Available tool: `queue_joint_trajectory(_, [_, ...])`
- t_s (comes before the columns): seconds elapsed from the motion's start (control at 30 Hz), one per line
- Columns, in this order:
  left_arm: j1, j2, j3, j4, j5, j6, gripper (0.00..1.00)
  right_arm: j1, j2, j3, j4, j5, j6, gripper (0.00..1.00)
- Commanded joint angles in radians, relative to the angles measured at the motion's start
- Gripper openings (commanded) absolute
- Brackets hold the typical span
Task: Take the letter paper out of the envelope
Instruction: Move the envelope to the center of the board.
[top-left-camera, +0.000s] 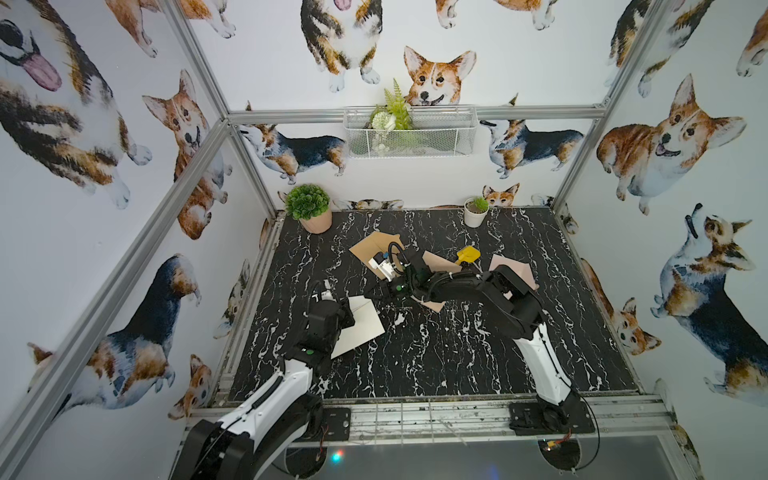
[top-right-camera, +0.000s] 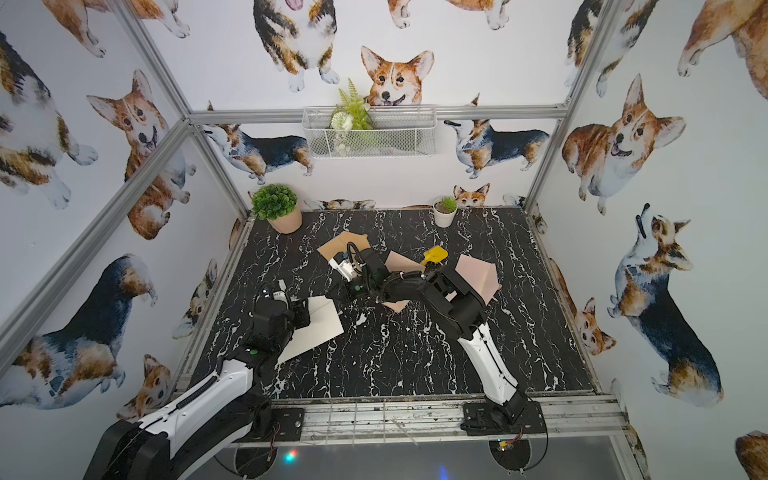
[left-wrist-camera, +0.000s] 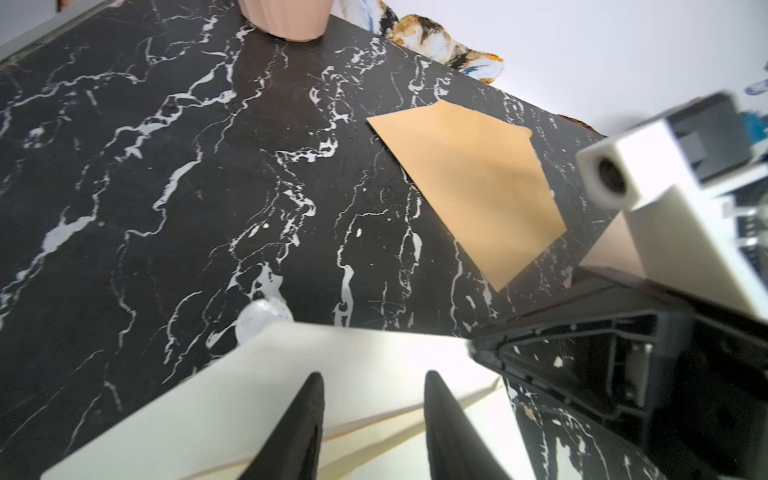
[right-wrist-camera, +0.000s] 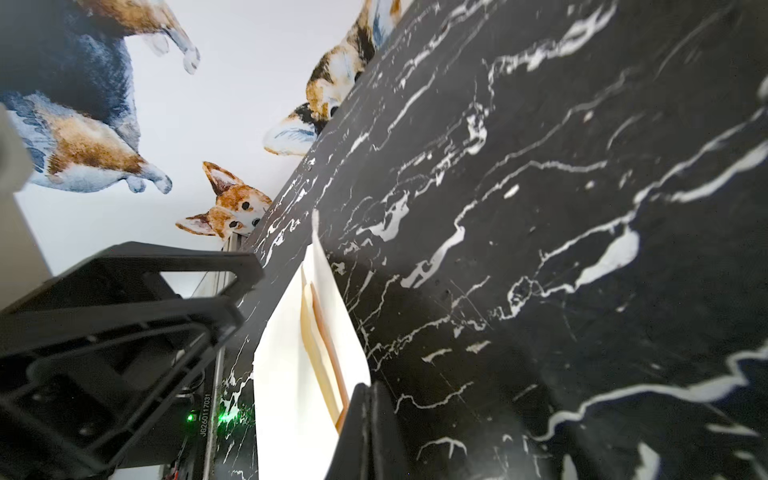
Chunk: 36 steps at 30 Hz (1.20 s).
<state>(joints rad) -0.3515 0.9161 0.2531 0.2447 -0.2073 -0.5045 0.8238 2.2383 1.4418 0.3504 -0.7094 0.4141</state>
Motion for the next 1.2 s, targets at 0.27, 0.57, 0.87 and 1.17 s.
queue_joint_trajectory(0.27, [0.003,-0.055,-0.035,0.112,0.109,0.052,0.44,-0.002,-0.258,-0.146,-0.061,0.291,-0.13,0.0])
queue_joint_trajectory(0.57, [0.002,-0.023,-0.033,0.152,0.175,0.063,0.46,0.012,-0.497,-0.442,-0.005,0.651,-0.088,0.0])
queue_joint_trajectory(0.87, [0.002,0.061,-0.014,0.193,0.24,0.05,0.46,0.2,-0.661,-0.607,-0.185,0.815,-0.151,0.0])
queue_joint_trajectory(1.17, [0.002,0.058,-0.016,0.181,0.225,0.055,0.47,0.219,-0.612,-0.743,-0.076,0.752,-0.089,0.0])
